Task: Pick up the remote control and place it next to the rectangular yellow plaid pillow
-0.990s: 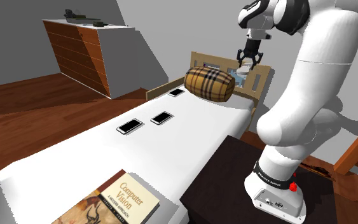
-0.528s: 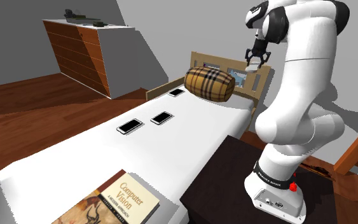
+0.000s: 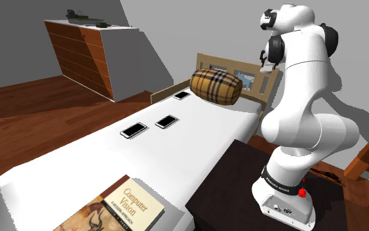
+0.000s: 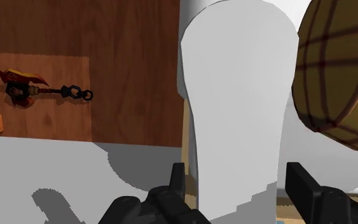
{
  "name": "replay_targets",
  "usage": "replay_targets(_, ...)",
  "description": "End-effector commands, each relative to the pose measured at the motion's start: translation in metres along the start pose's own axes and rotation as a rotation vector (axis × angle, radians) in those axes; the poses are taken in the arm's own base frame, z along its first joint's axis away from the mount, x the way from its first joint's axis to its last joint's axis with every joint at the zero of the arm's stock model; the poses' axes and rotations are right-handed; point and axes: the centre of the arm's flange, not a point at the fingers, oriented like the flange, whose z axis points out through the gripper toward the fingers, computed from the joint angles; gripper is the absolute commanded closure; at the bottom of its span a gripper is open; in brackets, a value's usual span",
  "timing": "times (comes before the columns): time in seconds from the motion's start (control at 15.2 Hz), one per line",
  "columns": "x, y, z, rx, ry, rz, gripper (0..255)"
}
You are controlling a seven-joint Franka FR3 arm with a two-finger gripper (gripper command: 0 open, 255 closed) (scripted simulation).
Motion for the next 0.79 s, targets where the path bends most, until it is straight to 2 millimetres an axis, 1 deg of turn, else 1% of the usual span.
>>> replay_targets(0.0,0.002,0.0,0.009,0.001,0.001,-0.001,255)
replay_targets(0.73,0.002,0.001,0.067,0.001,0.001,-0.001,255)
